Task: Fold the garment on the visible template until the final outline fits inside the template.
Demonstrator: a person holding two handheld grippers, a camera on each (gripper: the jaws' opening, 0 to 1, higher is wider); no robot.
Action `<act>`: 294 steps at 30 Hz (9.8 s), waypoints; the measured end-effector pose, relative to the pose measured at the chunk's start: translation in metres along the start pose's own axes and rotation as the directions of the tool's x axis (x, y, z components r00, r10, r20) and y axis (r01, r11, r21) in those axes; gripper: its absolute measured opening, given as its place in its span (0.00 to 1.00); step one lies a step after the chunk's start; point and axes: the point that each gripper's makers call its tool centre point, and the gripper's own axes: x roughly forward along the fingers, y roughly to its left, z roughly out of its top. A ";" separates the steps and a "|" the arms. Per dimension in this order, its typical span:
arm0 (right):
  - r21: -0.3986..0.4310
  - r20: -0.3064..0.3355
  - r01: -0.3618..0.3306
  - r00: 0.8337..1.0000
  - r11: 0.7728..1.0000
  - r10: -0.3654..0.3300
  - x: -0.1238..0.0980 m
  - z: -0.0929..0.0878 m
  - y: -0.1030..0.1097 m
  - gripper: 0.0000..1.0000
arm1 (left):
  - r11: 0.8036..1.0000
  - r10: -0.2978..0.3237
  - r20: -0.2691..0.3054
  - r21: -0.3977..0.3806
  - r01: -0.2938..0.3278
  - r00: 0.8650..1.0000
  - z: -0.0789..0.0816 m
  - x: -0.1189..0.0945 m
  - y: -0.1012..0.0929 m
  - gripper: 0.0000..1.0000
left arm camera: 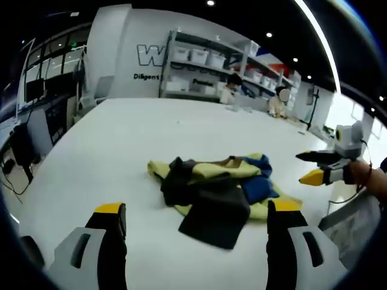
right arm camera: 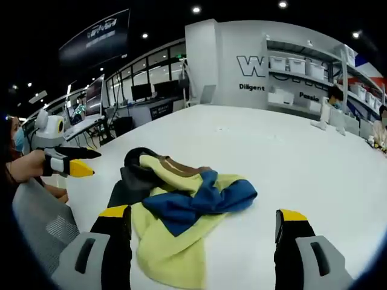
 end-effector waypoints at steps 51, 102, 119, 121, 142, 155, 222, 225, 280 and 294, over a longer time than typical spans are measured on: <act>0.075 0.032 -0.094 0.995 0.993 0.092 0.001 0.005 0.021 0.98 | 1.000 0.018 -0.006 0.011 -0.018 1.000 0.000 0.000 0.003 0.92; 0.063 0.046 -0.073 0.996 0.995 0.070 -0.001 0.009 0.012 0.85 | 0.996 0.084 0.023 0.013 -0.085 0.996 0.009 -0.005 0.021 0.90; 0.055 0.054 -0.053 0.997 0.997 0.050 0.006 0.017 0.007 0.71 | 0.994 0.111 -0.010 -0.007 -0.111 0.994 0.011 -0.004 0.047 0.78; 0.051 0.051 -0.051 0.998 0.997 0.048 0.010 0.020 0.007 0.68 | 0.993 0.113 -0.008 -0.021 -0.113 0.994 0.012 -0.003 0.051 0.77; -0.014 -0.076 -0.041 0.996 0.999 0.040 0.057 0.005 0.011 0.38 | 1.000 0.012 -0.125 0.006 -0.011 0.992 -0.001 0.045 0.055 0.58; -0.104 -0.130 0.055 0.989 0.993 -0.068 0.073 -0.012 0.001 0.18 | 0.998 -0.047 -0.185 0.027 0.053 0.982 -0.023 0.066 0.043 0.43; -0.219 -0.220 0.254 0.928 0.942 -0.301 0.045 0.015 -0.024 0.00 | 0.999 -0.047 -0.067 -0.025 0.045 0.997 0.013 0.054 0.062 0.00; -0.203 -0.204 0.240 0.938 0.949 -0.281 0.044 0.026 -0.022 0.00 | 0.998 -0.052 -0.050 -0.035 0.051 0.997 0.019 0.052 0.063 0.00; -0.151 -0.279 0.200 0.931 0.968 -0.236 0.133 0.142 -0.112 0.00 | 0.999 0.009 -0.146 0.054 -0.001 0.989 0.127 0.127 0.165 0.00; -0.136 -0.362 0.201 0.901 0.970 -0.238 0.183 0.123 -0.145 0.00 | 0.998 0.029 -0.233 0.067 -0.014 0.972 0.122 0.180 0.181 0.00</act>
